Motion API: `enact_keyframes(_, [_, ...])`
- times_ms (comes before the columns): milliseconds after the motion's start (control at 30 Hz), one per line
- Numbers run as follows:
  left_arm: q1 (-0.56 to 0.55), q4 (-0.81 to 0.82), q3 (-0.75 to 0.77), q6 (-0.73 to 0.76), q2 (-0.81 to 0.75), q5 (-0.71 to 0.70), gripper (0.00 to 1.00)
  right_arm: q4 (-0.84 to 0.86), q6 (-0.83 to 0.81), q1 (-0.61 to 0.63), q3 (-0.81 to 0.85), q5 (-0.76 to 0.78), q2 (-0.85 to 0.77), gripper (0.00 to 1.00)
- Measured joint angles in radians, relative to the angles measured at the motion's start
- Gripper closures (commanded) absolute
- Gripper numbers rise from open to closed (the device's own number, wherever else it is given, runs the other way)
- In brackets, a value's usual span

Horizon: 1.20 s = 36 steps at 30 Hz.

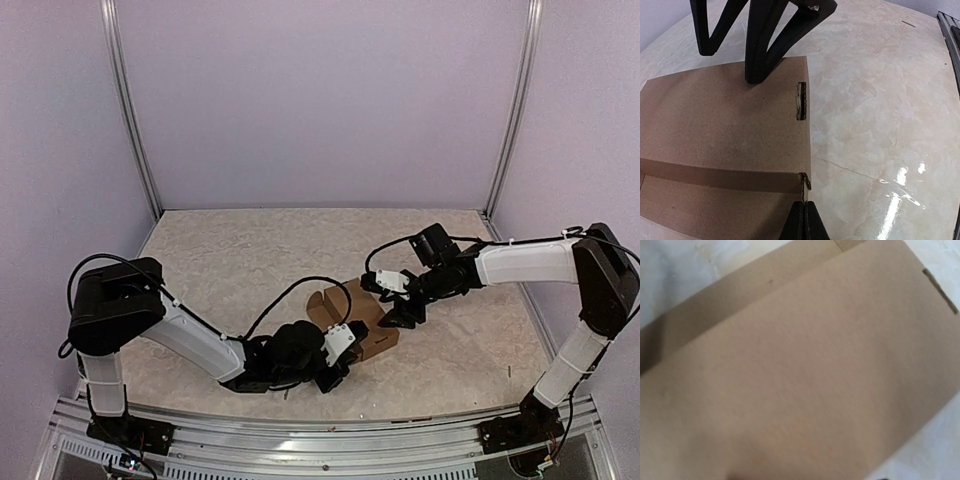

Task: Fold the paper box

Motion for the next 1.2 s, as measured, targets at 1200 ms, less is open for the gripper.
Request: enact_keyframes(1200, [0.009,-0.533,0.227,-0.041,-0.179,-0.077,0.58,-0.197,-0.011,0.045,0.070,-0.039,-0.087,0.32])
